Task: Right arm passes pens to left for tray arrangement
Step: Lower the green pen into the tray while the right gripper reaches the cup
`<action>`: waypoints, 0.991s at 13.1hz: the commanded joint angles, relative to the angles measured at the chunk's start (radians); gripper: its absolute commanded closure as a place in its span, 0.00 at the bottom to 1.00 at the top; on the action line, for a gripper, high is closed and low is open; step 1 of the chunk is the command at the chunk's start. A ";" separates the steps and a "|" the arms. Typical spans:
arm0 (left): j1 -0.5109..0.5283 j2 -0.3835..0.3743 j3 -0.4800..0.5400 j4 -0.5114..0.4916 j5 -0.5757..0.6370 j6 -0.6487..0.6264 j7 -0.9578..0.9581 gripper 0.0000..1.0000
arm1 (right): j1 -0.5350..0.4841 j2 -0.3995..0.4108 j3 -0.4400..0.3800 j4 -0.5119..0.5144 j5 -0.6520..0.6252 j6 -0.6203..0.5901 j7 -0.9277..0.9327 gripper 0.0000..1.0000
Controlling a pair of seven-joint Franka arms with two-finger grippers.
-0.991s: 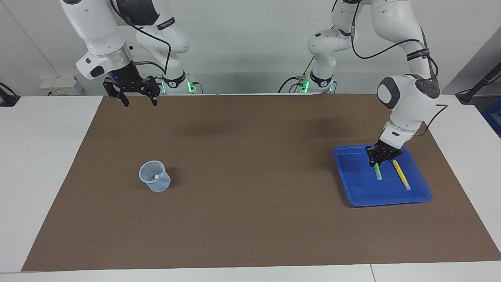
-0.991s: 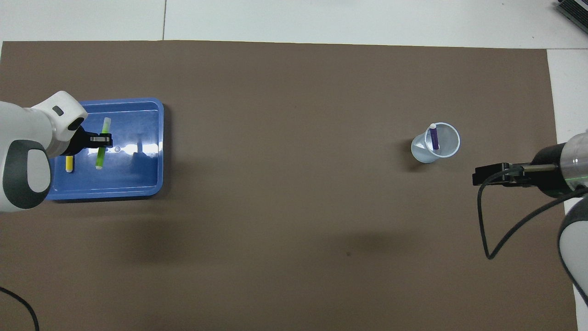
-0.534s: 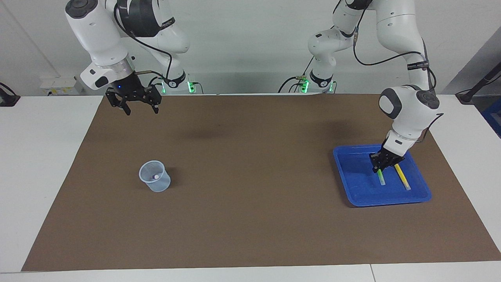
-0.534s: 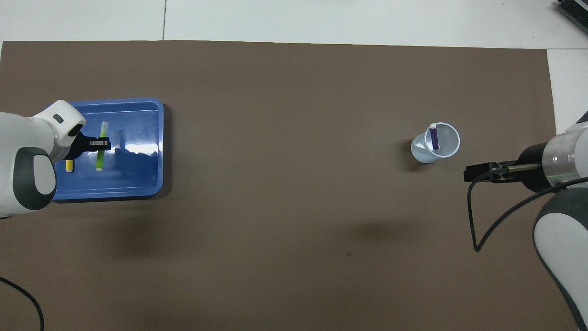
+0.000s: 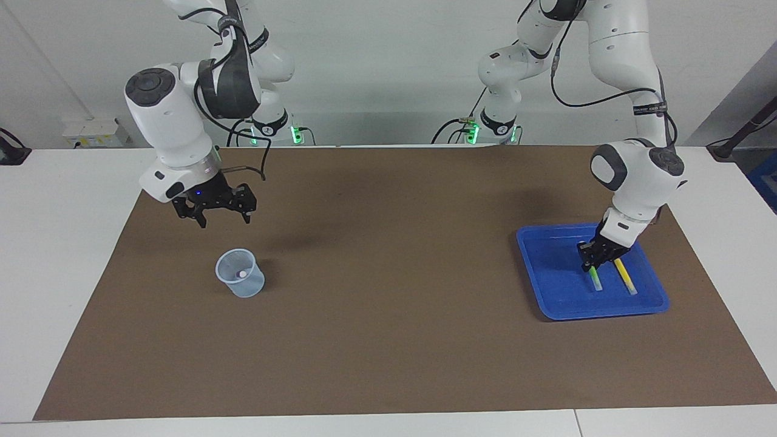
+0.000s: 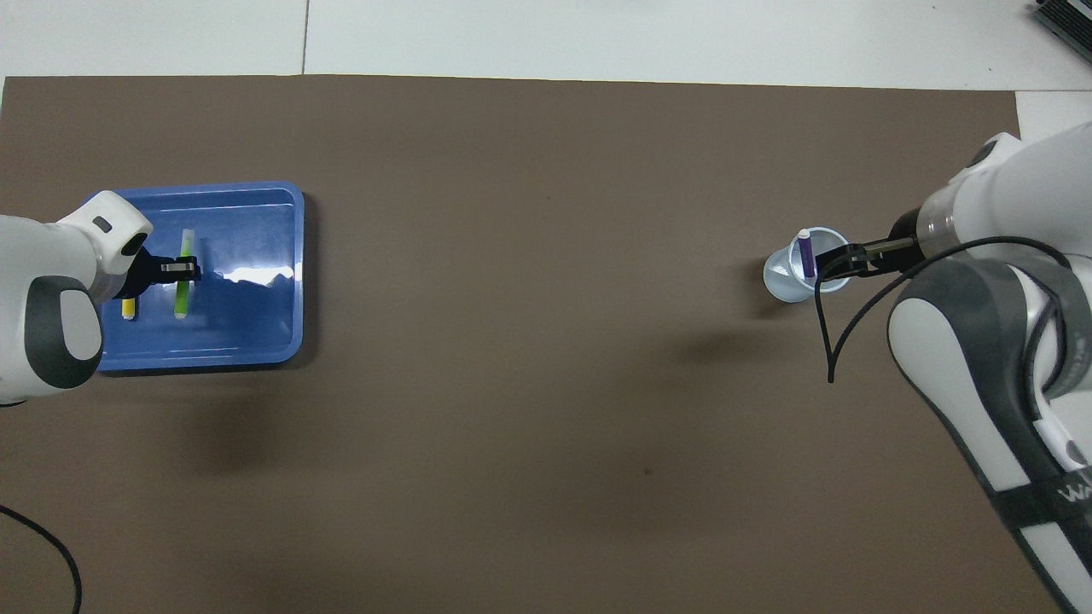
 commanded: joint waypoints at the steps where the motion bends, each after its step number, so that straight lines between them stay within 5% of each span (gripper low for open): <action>1: 0.009 0.018 -0.003 -0.010 0.019 0.047 0.000 1.00 | 0.011 0.139 0.002 0.126 -0.044 -0.006 0.006 0.00; 6: 0.014 0.024 0.007 -0.010 0.019 0.058 0.006 0.92 | 0.043 0.242 0.004 0.128 -0.079 0.106 0.007 0.03; 10: 0.014 0.024 0.008 -0.010 0.019 0.057 0.015 0.78 | 0.049 0.242 0.002 0.120 -0.104 0.100 0.009 0.27; 11: 0.014 0.024 0.008 -0.010 0.019 0.055 0.017 0.63 | 0.051 0.242 0.002 0.116 -0.116 0.105 0.009 0.30; 13: 0.014 0.023 0.008 -0.011 0.021 0.052 0.028 0.55 | 0.054 0.242 0.002 0.110 -0.135 0.108 0.009 0.45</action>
